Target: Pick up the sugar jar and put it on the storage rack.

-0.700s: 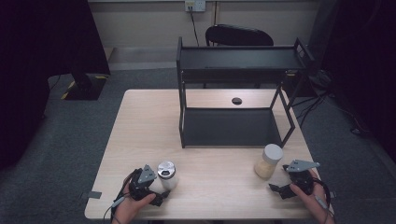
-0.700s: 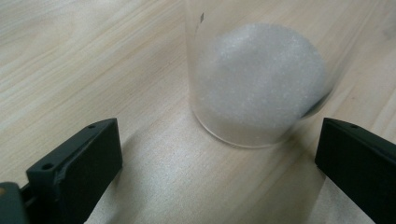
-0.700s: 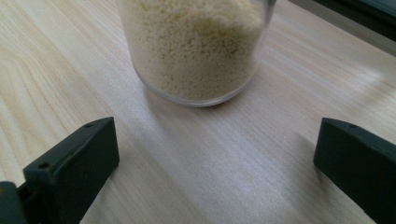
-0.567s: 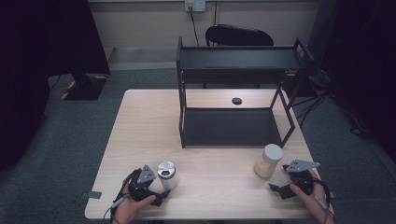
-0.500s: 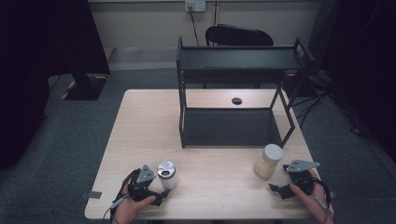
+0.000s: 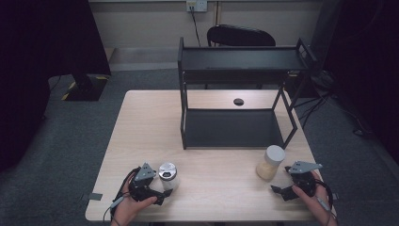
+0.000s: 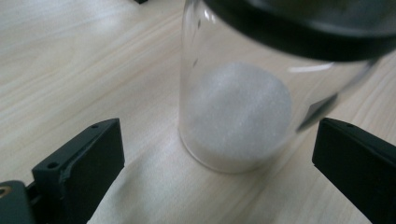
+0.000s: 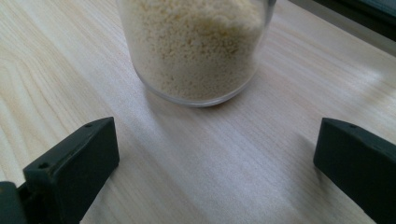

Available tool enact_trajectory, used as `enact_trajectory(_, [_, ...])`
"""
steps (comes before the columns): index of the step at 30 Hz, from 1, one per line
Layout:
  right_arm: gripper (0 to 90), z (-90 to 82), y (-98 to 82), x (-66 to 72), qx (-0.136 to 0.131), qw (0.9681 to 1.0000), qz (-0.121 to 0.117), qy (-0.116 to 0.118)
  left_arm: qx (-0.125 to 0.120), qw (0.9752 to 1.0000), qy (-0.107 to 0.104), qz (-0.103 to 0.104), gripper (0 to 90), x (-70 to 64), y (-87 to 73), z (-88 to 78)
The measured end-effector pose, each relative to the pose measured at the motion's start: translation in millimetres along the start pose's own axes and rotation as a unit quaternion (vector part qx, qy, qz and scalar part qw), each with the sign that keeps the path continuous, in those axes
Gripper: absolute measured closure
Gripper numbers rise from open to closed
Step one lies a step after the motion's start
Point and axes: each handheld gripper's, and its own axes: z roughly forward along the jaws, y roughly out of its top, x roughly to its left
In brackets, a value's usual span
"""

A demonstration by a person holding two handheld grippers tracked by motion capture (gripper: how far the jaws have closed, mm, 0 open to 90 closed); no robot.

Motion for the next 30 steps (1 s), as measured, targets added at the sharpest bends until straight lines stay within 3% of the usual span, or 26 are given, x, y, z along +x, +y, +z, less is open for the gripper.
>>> enact_trajectory(12, [0.0, 0.0, 0.0, 0.0, 0.000, 1.0000, 0.000, 0.000, -0.004, 0.9998, -0.018, 0.002, 2.3, 3.0, 8.5, 11.2])
enact_trajectory(21, [0.0, 0.1, 0.0, 0.1, 0.000, 1.0000, 0.000, 0.000, -0.012, 0.9996, -0.025, 0.011, 13.7, 4.3, 16.8, 19.7])
enact_trajectory(25, [0.0, 0.1, 0.0, 0.0, 0.000, 1.0000, 0.000, 0.000, -0.015, 0.9993, -0.029, 0.016, 22.7, 4.7, 17.9, 21.3])
enact_trajectory(26, [0.0, 0.1, 0.0, 0.0, 0.000, 1.0000, 0.000, 0.000, -0.015, 0.9990, -0.035, 0.023, 22.7, 5.9, 18.5, 21.7])
enact_trajectory(30, [0.0, 0.1, 0.0, 0.0, 0.000, 1.0000, 0.000, 0.000, -0.011, 0.9988, -0.027, 0.039, 28.0, 0.9, 22.4, 21.7])
